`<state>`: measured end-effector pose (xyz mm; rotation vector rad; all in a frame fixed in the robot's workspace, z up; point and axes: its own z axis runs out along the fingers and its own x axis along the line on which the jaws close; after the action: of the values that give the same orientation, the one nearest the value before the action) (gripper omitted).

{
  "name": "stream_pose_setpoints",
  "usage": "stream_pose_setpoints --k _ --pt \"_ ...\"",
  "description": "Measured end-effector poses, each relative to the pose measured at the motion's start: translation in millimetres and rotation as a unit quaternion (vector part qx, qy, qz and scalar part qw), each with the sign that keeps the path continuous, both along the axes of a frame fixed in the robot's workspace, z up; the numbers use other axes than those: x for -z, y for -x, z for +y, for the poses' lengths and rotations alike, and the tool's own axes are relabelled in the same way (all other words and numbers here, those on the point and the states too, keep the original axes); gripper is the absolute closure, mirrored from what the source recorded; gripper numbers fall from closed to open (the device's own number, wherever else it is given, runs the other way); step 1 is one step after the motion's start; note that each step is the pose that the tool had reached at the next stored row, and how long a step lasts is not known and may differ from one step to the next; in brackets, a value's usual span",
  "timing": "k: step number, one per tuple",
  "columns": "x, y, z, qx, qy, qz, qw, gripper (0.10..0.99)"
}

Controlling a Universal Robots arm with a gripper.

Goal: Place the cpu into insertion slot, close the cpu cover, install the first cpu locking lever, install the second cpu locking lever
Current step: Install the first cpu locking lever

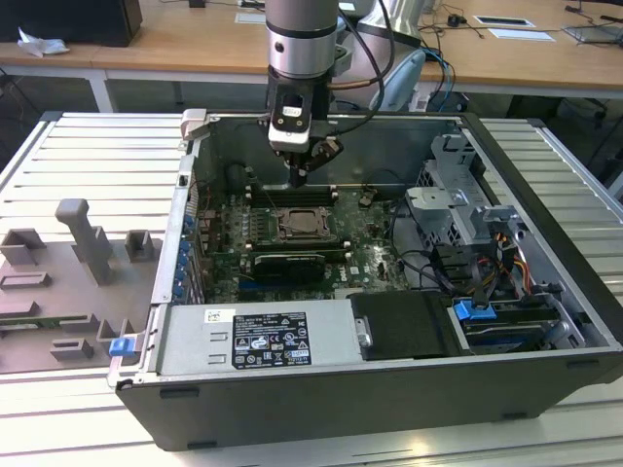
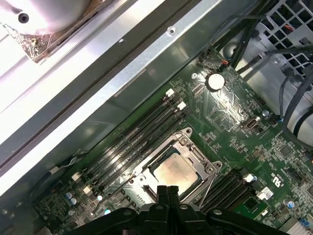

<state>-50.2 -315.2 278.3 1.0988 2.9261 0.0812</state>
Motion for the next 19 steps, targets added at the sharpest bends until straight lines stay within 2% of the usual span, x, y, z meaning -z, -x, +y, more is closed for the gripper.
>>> stream_pose_setpoints --k 7,11,14,18,19 --pt "0.0 0.0 0.0 -0.031 0.0000 0.0000 0.9995 0.980" --pt "0.0 0.0 0.0 -0.055 0.0000 0.0000 0.9985 0.980" --pt "0.0 0.0 0.0 -0.083 0.0000 0.0000 0.9966 0.980" --pt "0.0 0.0 0.0 -0.116 0.0000 0.0000 0.9932 0.980" --pt "0.0 0.0 0.0 -0.128 0.0000 0.0000 0.9918 0.980"
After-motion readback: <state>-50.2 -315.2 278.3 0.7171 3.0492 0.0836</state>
